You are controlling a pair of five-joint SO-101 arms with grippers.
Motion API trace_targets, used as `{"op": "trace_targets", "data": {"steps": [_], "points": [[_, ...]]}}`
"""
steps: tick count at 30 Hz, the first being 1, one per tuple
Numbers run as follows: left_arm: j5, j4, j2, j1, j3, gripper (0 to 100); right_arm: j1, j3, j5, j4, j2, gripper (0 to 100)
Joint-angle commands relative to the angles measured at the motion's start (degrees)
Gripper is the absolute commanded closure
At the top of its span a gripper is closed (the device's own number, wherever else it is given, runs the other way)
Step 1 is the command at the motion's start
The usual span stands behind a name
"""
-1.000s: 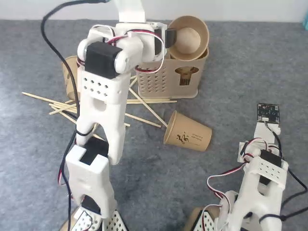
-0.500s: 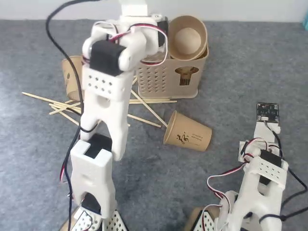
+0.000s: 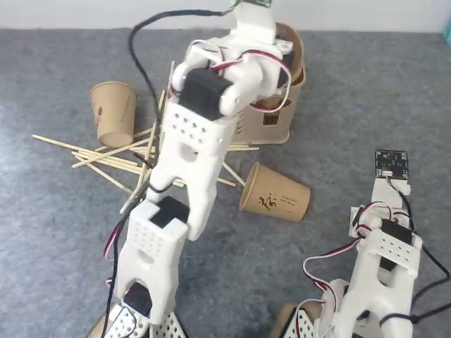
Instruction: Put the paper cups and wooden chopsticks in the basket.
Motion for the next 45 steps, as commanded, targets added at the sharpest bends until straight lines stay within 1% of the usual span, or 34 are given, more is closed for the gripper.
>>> {"op": "trace_targets", "data": {"steps": [1, 6, 9, 13, 15, 17, 18, 20, 23, 25, 28, 30, 33, 39, 43, 45], "points": [[-1.0, -6.0, 1.1, 0.4, -0.1, 99, -0.6, 0.9, 1.0, -1.1, -1.8, 99.1], [-1.2, -13.9, 4.3, -0.1, 0.0, 99, -0.6, 0.9, 1.0, -1.2, -1.8, 99.1], [-1.2, -17.3, 5.0, -0.3, 0.0, 99, -0.6, 0.9, 1.0, -1.2, -1.8, 99.1], [-1.3, -18.1, 5.4, -0.8, 0.1, 98, -0.6, 0.9, 1.0, -1.3, -1.8, 99.1], [-1.0, -17.6, 4.9, -1.6, 0.0, 97, -0.6, 0.9, 1.1, -1.3, -1.8, 99.1], [-1.0, -14.2, 4.5, -2.5, -1.3, 95, -0.6, 0.9, 1.1, -1.3, -1.8, 99.1], [-1.1, -11.1, 3.8, -2.9, -2.9, 95, -0.6, 0.9, 1.1, -1.3, -1.8, 99.1], [-1.3, -2.5, 2.2, -3.0, -6.3, 95, -0.6, 0.9, 1.1, -1.3, -1.8, 99.1], [-1.1, 12.7, -0.5, -2.5, -12.1, 95, -0.6, 0.9, 1.1, -1.3, -1.8, 99.1], [-0.9, 13.7, -2.2, -2.5, -11.7, 95, -0.7, 1.0, 1.1, -1.3, -1.8, 99.1], [1.5, 13.5, -7.4, -6.0, -2.8, 95, -1.4, 1.0, 1.1, -1.2, -1.8, 99.1], [2.8, 13.5, -11.7, -6.6, 5.9, 95, -1.3, 1.0, 1.1, -1.2, -1.8, 99.1], [3.0, 13.4, -19.7, -6.3, 19.4, 95, -1.3, 1.0, 1.0, -1.1, -1.8, 99.1], [2.8, 13.2, -34.4, -3.0, 43.3, 95, -1.3, 1.0, 0.9, -1.1, -1.8, 99.1], [2.2, 9.3, -40.1, -3.0, 58.3, 95, -1.3, 1.0, 0.9, -1.1, -1.8, 99.1], [-0.5, 6.2, -42.6, -2.7, 65.6, 95, -1.3, 1.0, 0.9, -1.2, -1.8, 99.1]]}}
